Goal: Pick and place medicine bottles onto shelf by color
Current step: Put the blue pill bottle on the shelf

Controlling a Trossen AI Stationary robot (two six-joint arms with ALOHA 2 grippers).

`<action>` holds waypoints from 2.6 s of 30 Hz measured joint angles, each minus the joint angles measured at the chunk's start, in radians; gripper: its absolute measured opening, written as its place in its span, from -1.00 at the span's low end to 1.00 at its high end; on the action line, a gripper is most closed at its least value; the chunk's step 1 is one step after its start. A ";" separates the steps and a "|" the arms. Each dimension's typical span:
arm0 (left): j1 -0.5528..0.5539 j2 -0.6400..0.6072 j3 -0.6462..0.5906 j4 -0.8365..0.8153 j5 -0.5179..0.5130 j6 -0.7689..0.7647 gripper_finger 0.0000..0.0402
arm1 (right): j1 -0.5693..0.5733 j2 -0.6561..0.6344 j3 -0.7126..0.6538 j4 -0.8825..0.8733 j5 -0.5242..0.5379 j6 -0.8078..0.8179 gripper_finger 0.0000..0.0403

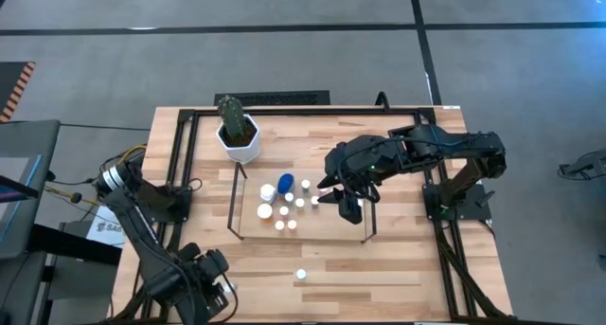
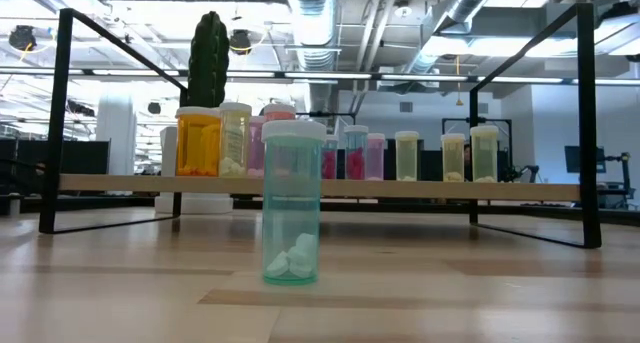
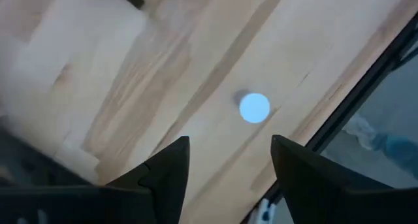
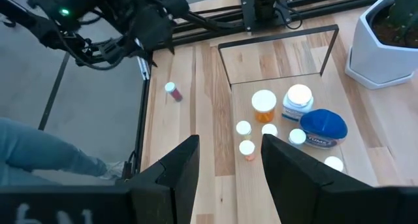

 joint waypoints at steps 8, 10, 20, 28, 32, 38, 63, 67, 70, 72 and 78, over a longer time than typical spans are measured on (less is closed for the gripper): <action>0.008 -0.039 -0.212 0.320 0.023 0.196 0.08 | 0.000 0.000 0.000 0.000 0.000 0.000 -0.08; 0.007 -0.034 -0.239 0.344 0.022 0.224 0.08 | 0.000 0.000 0.000 0.000 0.000 0.000 -0.08; 0.009 -0.028 -0.334 0.487 -0.020 0.295 0.08 | 0.000 0.000 0.000 0.000 0.000 0.000 -0.08; 0.009 -0.028 -0.400 0.578 -0.030 0.304 0.08 | 0.000 0.000 0.000 0.000 0.000 0.000 -0.08; 0.009 -0.028 -0.437 0.629 -0.030 0.321 0.08 | 0.000 0.000 0.000 0.000 0.000 0.000 -0.08; 0.009 -0.028 -0.448 0.635 -0.038 0.335 0.04 | 0.000 0.000 0.000 0.000 0.000 0.000 -0.08; 0.079 -0.028 -0.448 0.673 -0.054 0.460 -0.53 | 0.000 0.000 0.000 0.000 0.000 0.000 -0.08; 0.131 -0.028 -0.448 0.703 -0.039 0.522 -0.54 | 0.000 0.000 0.000 0.000 0.000 0.000 -0.08; 0.183 -0.028 -0.448 0.732 -0.003 0.608 -0.54 | 0.000 0.000 0.000 0.000 0.000 0.000 -0.08; 0.217 -0.028 -0.448 0.753 0.016 0.668 -0.54 | 0.000 0.000 0.000 0.000 0.000 0.000 -0.08; 0.310 -0.028 -0.447 0.813 0.053 0.820 -0.53 | 0.000 0.000 0.000 0.000 0.000 -0.001 -0.08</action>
